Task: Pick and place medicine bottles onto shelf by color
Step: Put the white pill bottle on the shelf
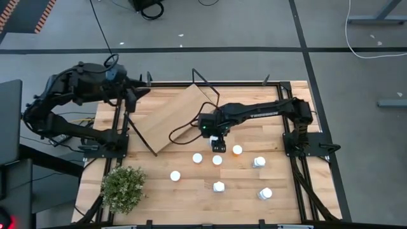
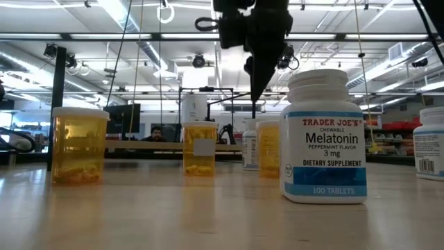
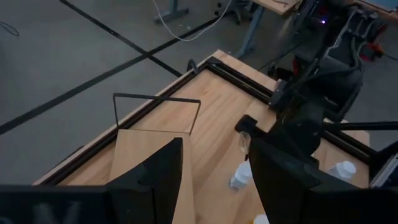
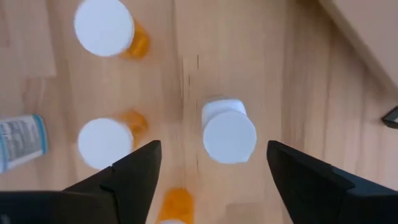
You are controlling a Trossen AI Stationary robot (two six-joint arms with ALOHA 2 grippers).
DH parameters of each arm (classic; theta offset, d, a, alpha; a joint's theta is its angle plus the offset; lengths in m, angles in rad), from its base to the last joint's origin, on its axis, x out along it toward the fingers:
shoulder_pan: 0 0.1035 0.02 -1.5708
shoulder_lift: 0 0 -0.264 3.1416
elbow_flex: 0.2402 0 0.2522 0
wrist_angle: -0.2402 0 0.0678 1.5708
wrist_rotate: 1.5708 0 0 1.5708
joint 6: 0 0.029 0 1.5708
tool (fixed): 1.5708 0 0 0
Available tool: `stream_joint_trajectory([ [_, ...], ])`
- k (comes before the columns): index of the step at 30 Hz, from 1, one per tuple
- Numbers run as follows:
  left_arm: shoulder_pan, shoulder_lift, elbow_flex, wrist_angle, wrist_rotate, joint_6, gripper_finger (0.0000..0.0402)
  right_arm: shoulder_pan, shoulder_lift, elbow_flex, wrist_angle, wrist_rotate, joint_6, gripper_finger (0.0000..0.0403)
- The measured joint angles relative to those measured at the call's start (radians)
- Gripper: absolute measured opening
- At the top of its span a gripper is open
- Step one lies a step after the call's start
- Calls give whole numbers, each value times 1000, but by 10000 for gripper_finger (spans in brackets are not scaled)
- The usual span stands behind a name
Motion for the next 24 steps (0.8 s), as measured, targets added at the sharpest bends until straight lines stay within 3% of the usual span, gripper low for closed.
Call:
stream_joint_trajectory([
  [10, -1, -6, 0, -106, 1, -35, 190, -2, 64, -1, 19, 13, -12, 362],
  [24, 0, -6, 0, -141, 0, -11, 190, -13, 63, -157, 46, -6, 26, 359],
])
